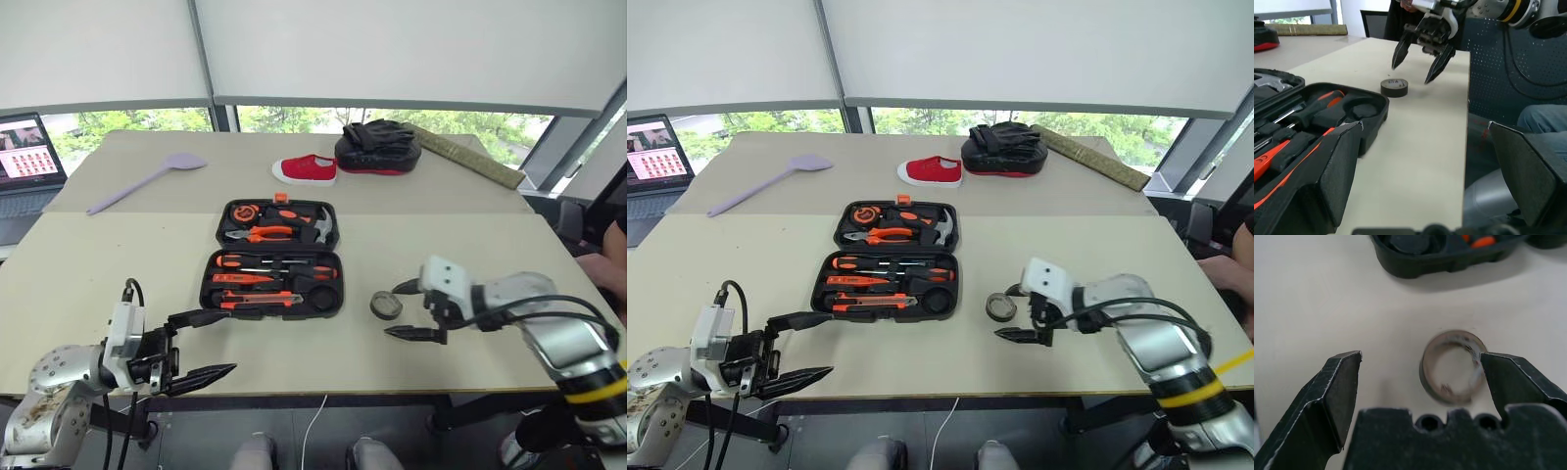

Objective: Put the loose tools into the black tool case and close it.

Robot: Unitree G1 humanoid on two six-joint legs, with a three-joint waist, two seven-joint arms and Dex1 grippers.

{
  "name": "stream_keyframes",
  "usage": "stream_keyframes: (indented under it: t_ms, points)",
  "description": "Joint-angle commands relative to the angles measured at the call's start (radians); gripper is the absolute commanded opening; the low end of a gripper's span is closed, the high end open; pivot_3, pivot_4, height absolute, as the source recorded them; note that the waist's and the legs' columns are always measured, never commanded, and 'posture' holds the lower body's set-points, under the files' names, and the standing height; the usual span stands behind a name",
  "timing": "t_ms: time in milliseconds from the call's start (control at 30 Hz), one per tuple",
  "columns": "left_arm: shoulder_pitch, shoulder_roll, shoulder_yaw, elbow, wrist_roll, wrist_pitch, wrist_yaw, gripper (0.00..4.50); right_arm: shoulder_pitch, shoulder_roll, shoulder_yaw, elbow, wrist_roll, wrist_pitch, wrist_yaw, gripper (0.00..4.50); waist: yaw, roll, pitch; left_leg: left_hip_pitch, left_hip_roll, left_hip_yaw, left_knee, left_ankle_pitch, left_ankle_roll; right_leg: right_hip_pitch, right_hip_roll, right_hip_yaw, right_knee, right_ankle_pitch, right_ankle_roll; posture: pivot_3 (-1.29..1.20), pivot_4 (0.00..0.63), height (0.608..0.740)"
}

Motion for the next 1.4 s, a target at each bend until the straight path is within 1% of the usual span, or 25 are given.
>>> stream_keyframes:
  t_ms: [33,67,200,233,300,333,433,500,533,600,700,800,933,1167,1400]
  points:
    - [-0.003,-0.013,-0.006,-0.035,0.014,-0.009,0.035,4.5,-0.047,0.028,0.036,0.02,-0.054,0.011,-0.017,3.99,0.0,0.0,0.0,-0.002,0.0,0.0,0.0,0.0,0.0,-0.002,0.0,0.0,0.0,0.0,0.0,0.0,0.15,0.74]
    - [0.001,-0.014,-0.007,-0.034,0.02,-0.013,0.04,4.5,-0.056,0.028,0.046,0.027,-0.064,0.028,-0.016,3.89,0.001,0.0,0.0,-0.002,0.0,0.0,0.0,0.0,0.0,-0.002,0.0,0.0,0.001,0.0,0.0,0.0,0.15,0.74]
    - [0.007,-0.014,-0.005,-0.037,0.028,-0.02,0.049,4.5,-0.083,0.031,0.068,0.05,-0.091,0.05,-0.009,2.55,0.003,0.0,0.0,-0.002,0.0,0.0,0.001,0.0,0.0,-0.002,0.001,0.0,0.002,0.0,0.001,0.0,0.15,0.74]
    - [0.008,-0.012,-0.003,-0.04,0.028,-0.02,0.05,4.5,-0.089,0.031,0.076,0.05,-0.092,0.058,0.003,2.1,0.003,0.0,0.0,-0.002,0.0,0.0,0.003,0.0,0.0,-0.002,0.001,0.0,0.003,0.0,0.001,0.0,0.15,0.74]
    - [0.008,-0.008,0.001,-0.042,0.028,-0.021,0.051,4.5,-0.098,0.031,0.086,0.051,-0.1,0.051,0.022,1.51,0.002,0.0,0.0,-0.002,0.0,0.0,0.004,0.0,0.0,-0.002,0.001,0.0,0.003,0.0,0.001,0.0,0.15,0.74]
    - [0.007,-0.007,0.002,-0.042,0.028,-0.021,0.052,4.5,-0.103,0.028,0.088,0.048,-0.099,0.052,0.036,1.05,0.002,0.0,0.0,-0.002,0.001,0.0,0.004,0.0,0.0,-0.002,0.001,0.0,0.003,0.0,0.001,0.0,0.15,0.74]
    - [0.014,-0.008,0.006,-0.046,0.026,-0.023,0.055,4.5,-0.117,0.004,0.093,0.029,-0.076,0.061,0.11,0.06,0.002,0.0,0.0,-0.001,0.001,0.0,0.005,0.001,0.0,-0.002,0.001,0.0,0.004,0.001,0.001,0.0,0.15,0.74]
    - [0.02,-0.011,0.006,-0.051,0.025,-0.023,0.058,4.5,-0.129,0.0,0.089,0.03,-0.059,0.038,0.152,0.06,0.002,0.0,0.0,-0.001,0.001,0.0,0.005,0.001,0.0,-0.002,0.001,0.0,0.004,0.001,0.001,0.0,0.15,0.74]
    - [0.026,-0.013,0.006,-0.054,0.025,-0.025,0.06,4.5,-0.147,0.02,0.079,0.028,-0.03,0.043,0.171,0.06,0.002,0.0,0.0,-0.001,0.001,0.0,0.005,0.001,0.0,-0.002,0.001,0.0,0.004,0.001,0.001,0.0,0.15,0.74]
    - [0.035,-0.019,0.01,-0.059,0.021,-0.024,0.069,4.5,-0.191,0.081,0.052,0.007,0.05,0.088,0.195,0.06,-0.002,0.0,0.0,-0.001,0.001,0.0,0.005,0.001,0.0,-0.002,0.001,0.0,0.004,0.001,0.001,0.0,0.15,0.74]
    - [0.049,-0.026,0.025,-0.059,0.017,-0.025,0.085,4.5,-0.276,0.185,0.037,-0.017,0.139,0.186,0.184,0.06,-0.018,0.0,0.0,-0.001,0.003,-0.001,0.005,0.001,0.0,-0.002,0.004,0.0,0.005,0.002,-0.001,0.0,0.15,0.74]
    - [0.06,-0.034,0.039,-0.054,0.015,-0.028,0.1,4.5,-0.334,0.25,0.084,0.008,0.121,0.21,0.162,0.06,-0.019,0.0,0.0,0.0,0.004,-0.002,0.005,0.001,0.0,-0.002,0.005,0.0,0.006,0.003,-0.002,0.0,0.15,0.74]
    - [0.076,-0.041,0.047,-0.056,0.025,-0.042,0.114,4.5,-0.387,0.313,0.169,0.157,0.017,0.129,0.127,0.06,-0.011,-0.001,0.0,-0.001,0.003,-0.001,0.005,0.001,0.0,-0.002,0.004,-0.001,0.006,0.003,-0.002,0.0,0.15,0.74]
    - [0.1,-0.049,0.06,-0.066,0.036,-0.066,0.142,4.5,-0.409,0.326,0.226,0.316,-0.085,0.041,0.12,0.06,-0.012,-0.001,0.0,-0.001,0.002,0.0,0.005,0.002,-0.001,-0.002,0.002,0.0,0.006,0.003,-0.001,0.0,0.15,0.74]
    - [0.115,-0.042,0.059,-0.051,0.05,-0.098,0.135,4.5,-0.41,0.374,0.222,0.349,-0.114,0.042,0.105,0.06,-0.013,-0.001,0.0,-0.001,0.002,0.0,0.005,0.002,-0.001,-0.002,0.002,-0.001,0.006,0.003,-0.001,0.0,0.15,0.74]
